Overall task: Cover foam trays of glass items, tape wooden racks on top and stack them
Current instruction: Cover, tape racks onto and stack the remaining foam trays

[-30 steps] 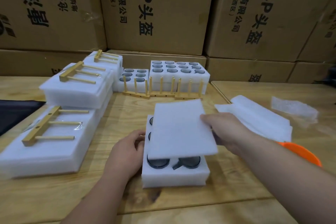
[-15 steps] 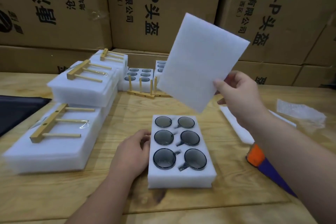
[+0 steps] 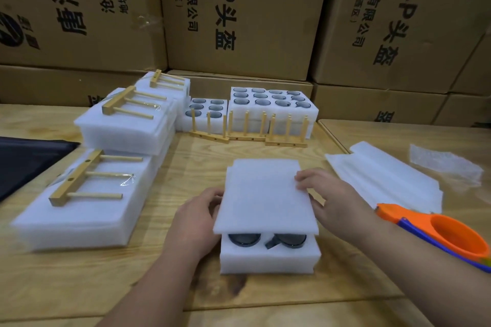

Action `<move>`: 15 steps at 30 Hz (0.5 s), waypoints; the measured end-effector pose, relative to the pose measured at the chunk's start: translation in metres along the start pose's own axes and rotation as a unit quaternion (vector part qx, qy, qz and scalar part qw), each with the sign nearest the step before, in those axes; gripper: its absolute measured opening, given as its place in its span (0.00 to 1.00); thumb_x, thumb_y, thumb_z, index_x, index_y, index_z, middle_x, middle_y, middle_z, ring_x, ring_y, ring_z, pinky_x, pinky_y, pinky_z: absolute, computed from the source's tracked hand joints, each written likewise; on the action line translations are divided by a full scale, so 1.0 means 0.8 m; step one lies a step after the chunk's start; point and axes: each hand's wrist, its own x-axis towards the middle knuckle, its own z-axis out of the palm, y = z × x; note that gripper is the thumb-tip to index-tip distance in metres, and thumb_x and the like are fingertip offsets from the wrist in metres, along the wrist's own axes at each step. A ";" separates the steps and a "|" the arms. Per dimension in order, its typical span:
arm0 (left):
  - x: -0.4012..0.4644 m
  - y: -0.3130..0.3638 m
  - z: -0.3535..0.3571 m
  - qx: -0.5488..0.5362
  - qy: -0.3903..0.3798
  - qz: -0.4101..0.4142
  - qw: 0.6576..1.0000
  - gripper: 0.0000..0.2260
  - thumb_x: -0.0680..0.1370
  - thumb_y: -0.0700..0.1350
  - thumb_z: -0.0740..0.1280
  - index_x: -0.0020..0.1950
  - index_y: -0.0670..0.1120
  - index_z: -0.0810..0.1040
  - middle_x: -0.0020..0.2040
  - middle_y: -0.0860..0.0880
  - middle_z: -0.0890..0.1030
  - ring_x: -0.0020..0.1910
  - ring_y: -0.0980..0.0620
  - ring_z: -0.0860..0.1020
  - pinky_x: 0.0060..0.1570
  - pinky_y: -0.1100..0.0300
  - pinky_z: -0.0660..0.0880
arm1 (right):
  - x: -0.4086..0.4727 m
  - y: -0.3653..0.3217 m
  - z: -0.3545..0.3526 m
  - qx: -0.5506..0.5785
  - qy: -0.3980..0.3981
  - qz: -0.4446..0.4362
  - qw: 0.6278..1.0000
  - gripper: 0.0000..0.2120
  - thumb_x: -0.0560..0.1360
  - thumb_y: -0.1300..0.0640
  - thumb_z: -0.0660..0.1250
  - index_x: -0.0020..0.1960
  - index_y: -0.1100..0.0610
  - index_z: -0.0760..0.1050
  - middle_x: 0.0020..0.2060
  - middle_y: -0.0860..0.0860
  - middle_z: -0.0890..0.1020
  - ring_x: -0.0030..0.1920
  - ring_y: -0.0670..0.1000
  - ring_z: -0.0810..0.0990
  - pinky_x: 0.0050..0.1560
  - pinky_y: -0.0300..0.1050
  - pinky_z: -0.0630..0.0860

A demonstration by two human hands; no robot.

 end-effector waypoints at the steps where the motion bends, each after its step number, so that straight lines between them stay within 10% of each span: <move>1: 0.001 -0.001 0.001 0.001 0.002 -0.001 1.000 0.14 0.76 0.53 0.66 0.57 0.71 0.73 0.50 0.67 0.81 0.51 0.61 0.78 0.52 0.54 0.78 | -0.003 0.001 0.000 -0.003 -0.004 0.003 1.000 0.15 0.71 0.72 0.75 0.54 0.58 0.82 0.59 0.48 0.80 0.61 0.44 0.78 0.61 0.42 0.76; 15: -0.004 -0.001 -0.001 -0.087 0.031 0.049 0.994 0.17 0.76 0.68 0.49 0.55 0.70 0.75 0.47 0.67 0.82 0.46 0.63 0.79 0.49 0.52 0.76 | -0.007 0.009 0.010 0.028 -0.072 0.000 0.997 0.11 0.77 0.70 0.67 0.55 0.59 0.79 0.63 0.44 0.74 0.64 0.38 0.71 0.64 0.22 0.62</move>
